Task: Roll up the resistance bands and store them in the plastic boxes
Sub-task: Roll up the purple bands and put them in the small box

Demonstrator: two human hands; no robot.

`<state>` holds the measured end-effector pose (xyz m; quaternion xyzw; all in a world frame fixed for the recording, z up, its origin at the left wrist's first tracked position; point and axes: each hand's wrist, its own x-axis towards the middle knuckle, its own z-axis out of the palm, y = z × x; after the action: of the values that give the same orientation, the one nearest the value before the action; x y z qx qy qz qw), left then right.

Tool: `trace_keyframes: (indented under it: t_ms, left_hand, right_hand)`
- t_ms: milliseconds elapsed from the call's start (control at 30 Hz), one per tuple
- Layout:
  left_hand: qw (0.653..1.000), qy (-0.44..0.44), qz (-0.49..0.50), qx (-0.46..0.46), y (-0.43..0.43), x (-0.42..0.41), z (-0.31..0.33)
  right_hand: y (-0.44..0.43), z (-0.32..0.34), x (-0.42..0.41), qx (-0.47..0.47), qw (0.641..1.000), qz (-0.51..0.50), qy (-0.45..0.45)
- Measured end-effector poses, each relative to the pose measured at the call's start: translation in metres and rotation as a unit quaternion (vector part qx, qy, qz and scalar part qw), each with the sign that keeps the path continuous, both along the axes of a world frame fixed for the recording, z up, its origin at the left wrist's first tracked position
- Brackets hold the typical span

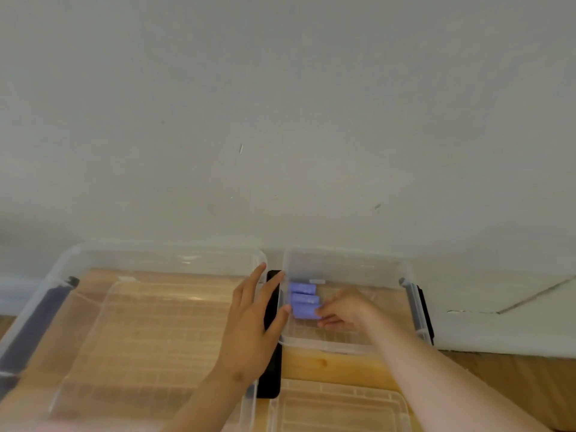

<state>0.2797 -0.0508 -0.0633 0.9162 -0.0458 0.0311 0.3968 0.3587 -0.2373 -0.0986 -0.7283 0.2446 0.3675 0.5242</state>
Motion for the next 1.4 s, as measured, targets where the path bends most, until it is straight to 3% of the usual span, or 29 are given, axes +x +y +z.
trace_keyframes:
  t_ms: [567,1400]
  left_hand:
    - [0.998,-0.001,0.001,-0.070,-0.0012,0.0018,-0.0012]
    - [0.998,0.004,0.007,-0.067,-0.0021,0.0009,0.0042]
  right_hand:
    - [0.0076,-0.0111,0.0017,-0.012,0.999,0.031,-0.017]
    - [0.0075,-0.0088,-0.0002,-0.114,0.978,0.147,-0.092]
